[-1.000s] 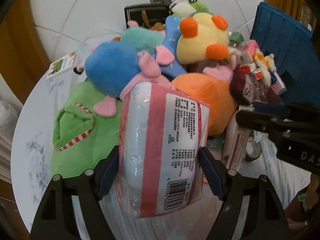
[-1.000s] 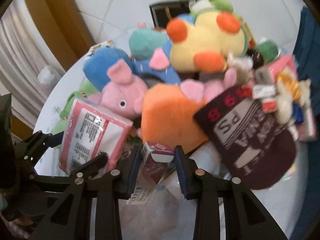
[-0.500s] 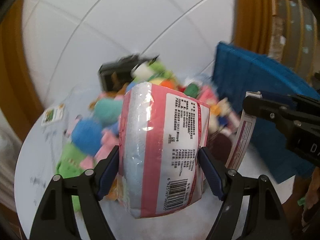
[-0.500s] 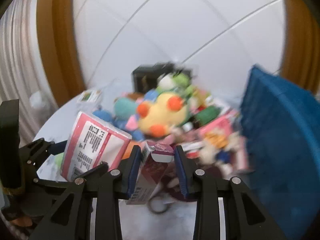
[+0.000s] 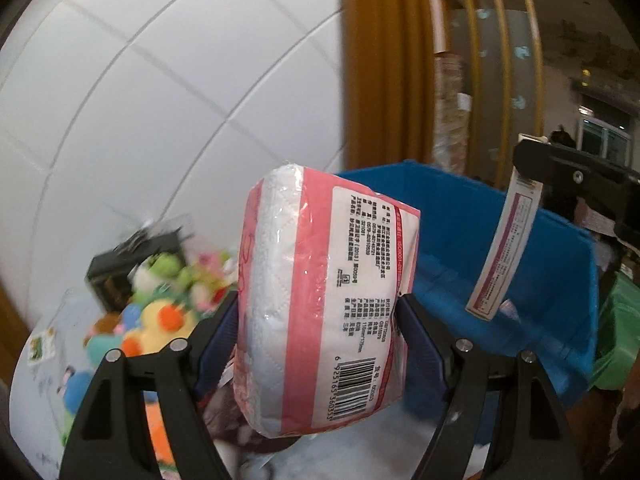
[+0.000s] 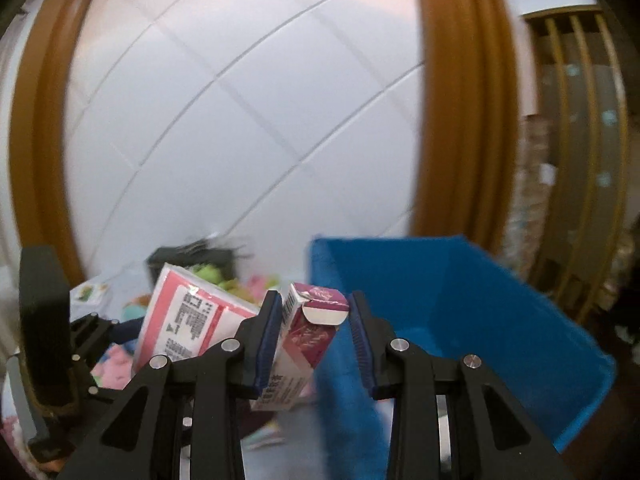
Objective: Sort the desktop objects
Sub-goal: 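Carry the tissue pack and small pink box over the blue crate and open both grippers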
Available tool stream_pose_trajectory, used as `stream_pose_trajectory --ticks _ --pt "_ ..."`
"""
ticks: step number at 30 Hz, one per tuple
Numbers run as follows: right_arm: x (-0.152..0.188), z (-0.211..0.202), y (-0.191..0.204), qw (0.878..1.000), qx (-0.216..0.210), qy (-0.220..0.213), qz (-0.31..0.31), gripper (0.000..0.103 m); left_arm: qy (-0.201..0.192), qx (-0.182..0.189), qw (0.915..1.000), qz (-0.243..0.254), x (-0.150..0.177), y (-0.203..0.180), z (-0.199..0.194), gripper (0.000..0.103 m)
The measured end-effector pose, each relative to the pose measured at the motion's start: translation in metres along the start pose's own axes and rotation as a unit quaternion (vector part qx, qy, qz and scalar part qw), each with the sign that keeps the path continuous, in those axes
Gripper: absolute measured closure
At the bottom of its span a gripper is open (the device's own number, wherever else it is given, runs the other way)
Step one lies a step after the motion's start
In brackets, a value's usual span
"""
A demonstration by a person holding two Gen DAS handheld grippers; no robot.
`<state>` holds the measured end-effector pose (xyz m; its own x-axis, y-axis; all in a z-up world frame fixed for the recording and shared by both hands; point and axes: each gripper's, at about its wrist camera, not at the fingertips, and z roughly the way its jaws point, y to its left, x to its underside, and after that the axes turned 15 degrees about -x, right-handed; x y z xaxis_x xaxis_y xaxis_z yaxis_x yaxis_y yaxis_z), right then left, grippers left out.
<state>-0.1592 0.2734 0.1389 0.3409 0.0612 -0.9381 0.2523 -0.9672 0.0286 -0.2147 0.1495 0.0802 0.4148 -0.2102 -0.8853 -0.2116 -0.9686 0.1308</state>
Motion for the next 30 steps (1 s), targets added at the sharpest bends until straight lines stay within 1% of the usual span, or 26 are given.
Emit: stream_pose_trajectory --ticks 4,7,8,9,10,12,14,16,18,19,22,24,26,27,28,30 --pt "-0.007 -0.018 -0.045 0.999 0.037 -0.006 0.007 0.069 0.001 0.028 0.9995 0.015 -0.026 -0.053 0.006 0.026" --pt "-0.003 -0.019 -0.082 0.998 0.062 0.013 0.015 0.069 0.018 0.05 0.9983 0.025 -0.039 -0.09 0.014 0.026" --pt "-0.001 -0.022 -0.092 0.998 0.065 0.02 0.017 0.069 0.023 0.05 0.9981 0.028 -0.043 -0.1 0.016 0.026" --pt "0.002 -0.02 -0.102 0.997 0.07 0.028 0.018 0.069 0.012 0.026 0.9989 0.037 -0.046 -0.112 0.016 0.026" --pt "0.005 -0.019 -0.111 0.997 0.073 0.036 0.019 0.069 0.008 0.02 0.9989 0.042 -0.051 -0.122 0.017 0.026" --pt "0.015 -0.016 -0.127 0.995 0.076 0.054 0.02 0.069 0.013 0.023 0.9988 0.041 -0.061 -0.132 0.019 0.026" --pt "0.025 -0.012 -0.145 0.994 0.073 0.07 0.028 0.069 0.009 0.027 0.9987 0.042 -0.071 -0.143 0.015 0.028" --pt "0.033 -0.008 -0.16 0.993 0.074 0.082 0.034 0.069 0.002 0.018 0.9987 0.048 -0.08 -0.156 0.014 0.031" --pt "0.04 -0.006 -0.174 0.993 0.073 0.089 0.034 0.069 0.005 0.016 0.9984 0.054 -0.084 -0.168 0.015 0.031" --pt "0.042 -0.003 -0.18 0.992 0.071 0.095 0.036 0.069 0.013 0.015 0.9982 0.056 -0.085 -0.176 0.018 0.031" --pt "0.05 0.0 -0.192 0.992 0.064 0.107 0.036 0.069 0.022 0.01 0.9976 0.065 -0.079 -0.191 0.022 0.031" --pt "0.055 0.002 -0.195 0.991 0.061 0.113 0.031 0.069 0.027 0.005 0.9974 0.067 -0.075 -0.194 0.022 0.031" --pt "0.061 0.006 -0.197 0.99 0.058 0.123 0.026 0.069 0.036 0.003 0.997 0.068 -0.071 -0.196 0.021 0.028" --pt "0.063 0.007 -0.198 0.99 0.056 0.127 0.024 0.067 0.039 0.0 0.997 0.067 -0.069 -0.196 0.021 0.023" --pt "0.065 0.009 -0.199 0.99 0.054 0.129 0.023 0.067 0.039 -0.005 0.997 0.067 -0.067 -0.195 0.019 0.02" --pt "0.067 0.012 -0.204 0.99 0.055 0.132 0.018 0.067 0.041 -0.013 0.9971 0.063 -0.063 -0.195 0.015 0.019"
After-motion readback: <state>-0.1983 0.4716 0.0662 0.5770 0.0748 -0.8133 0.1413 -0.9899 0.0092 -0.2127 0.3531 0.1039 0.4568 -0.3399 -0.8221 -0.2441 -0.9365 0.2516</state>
